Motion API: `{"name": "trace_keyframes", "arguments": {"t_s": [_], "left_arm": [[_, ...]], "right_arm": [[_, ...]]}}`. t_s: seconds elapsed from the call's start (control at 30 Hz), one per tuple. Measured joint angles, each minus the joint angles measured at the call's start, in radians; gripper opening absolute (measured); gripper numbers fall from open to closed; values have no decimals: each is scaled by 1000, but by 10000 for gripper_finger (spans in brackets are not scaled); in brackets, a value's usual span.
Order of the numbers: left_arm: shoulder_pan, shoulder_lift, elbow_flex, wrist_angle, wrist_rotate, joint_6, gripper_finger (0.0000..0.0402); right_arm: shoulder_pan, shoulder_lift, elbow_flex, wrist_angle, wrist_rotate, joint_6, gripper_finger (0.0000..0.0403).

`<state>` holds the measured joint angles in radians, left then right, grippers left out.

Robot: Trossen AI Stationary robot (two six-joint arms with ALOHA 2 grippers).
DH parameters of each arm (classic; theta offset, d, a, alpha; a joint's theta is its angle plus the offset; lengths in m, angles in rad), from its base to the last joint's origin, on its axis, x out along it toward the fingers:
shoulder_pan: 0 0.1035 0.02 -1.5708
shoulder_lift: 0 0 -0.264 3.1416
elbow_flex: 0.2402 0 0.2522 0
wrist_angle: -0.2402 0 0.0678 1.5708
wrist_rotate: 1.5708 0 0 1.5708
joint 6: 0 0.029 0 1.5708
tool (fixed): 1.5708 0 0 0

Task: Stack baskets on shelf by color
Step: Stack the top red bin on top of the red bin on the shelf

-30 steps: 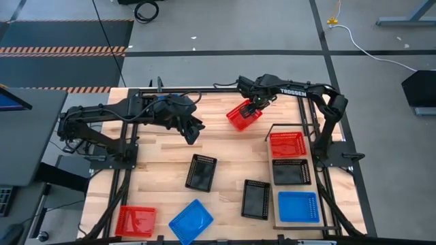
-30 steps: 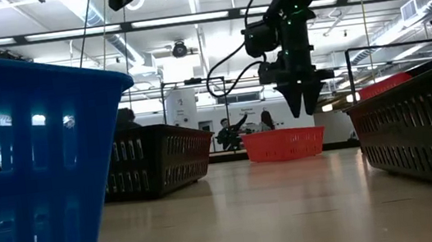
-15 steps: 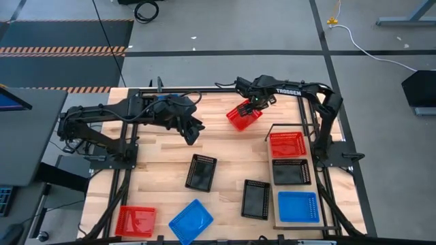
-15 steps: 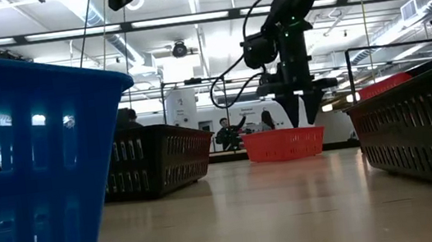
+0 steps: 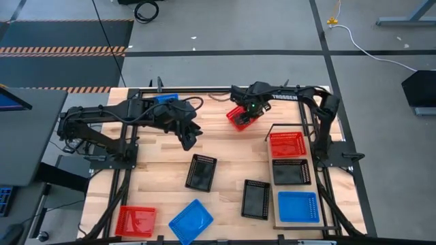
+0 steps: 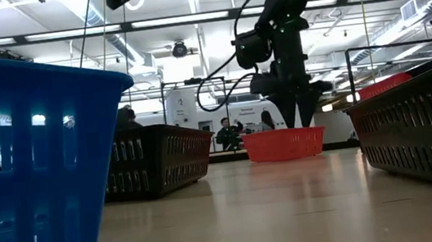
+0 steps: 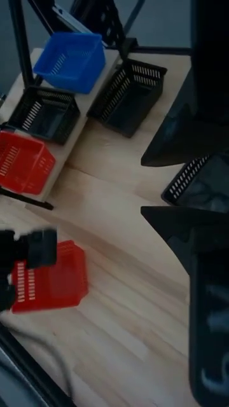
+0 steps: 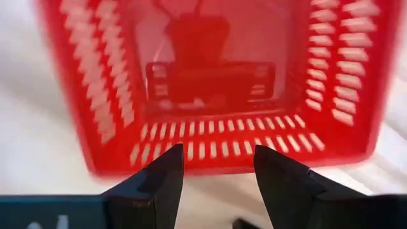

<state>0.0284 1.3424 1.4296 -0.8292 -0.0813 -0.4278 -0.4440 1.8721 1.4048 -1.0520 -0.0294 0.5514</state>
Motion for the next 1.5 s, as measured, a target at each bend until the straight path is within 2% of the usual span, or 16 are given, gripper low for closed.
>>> {"name": "trace_keyframes", "arguments": {"t_s": [0.13, 0.3, 0.53, 0.7, 0.87, 0.97, 1.1, 1.2, 1.37, 1.5], "left_arm": [[0, 0, 0, -15, 0, 22, 117], [0, 0, 0, -14, 0, 29, 117], [0, 0, 0, -14, 0, 28, 117], [0, 0, 0, -14, 0, 9, 117], [0, 0, 0, -14, 0, -7, 117], [0, 0, 0, -13, 0, -28, 117], [0, 0, 0, -10, 0, -40, 117], [0, 0, 0, -10, 0, -60, 117], [-12, 0, 0, -9, 0, -87, 117], [-31, 0, 0, -9, -1, -113, 117]], "right_arm": [[65, 0, 1, -15, -16, -163, 195], [140, 0, 2, 26, -13, -277, 195], [252, 0, 2, 212, -134, -238, 195], [300, 0, 2, 289, -103, -212, 195], [291, -1, 16, 213, -83, -220, 195], [281, -2, 58, 113, -48, -325, 195], [278, -4, 138, -21, 26, -539, 195], [277, -5, 166, -77, 40, -697, 197], [277, -4, 122, -119, 38, -930, 197], [256, -4, 52, -102, 39, -1004, 196]]}}
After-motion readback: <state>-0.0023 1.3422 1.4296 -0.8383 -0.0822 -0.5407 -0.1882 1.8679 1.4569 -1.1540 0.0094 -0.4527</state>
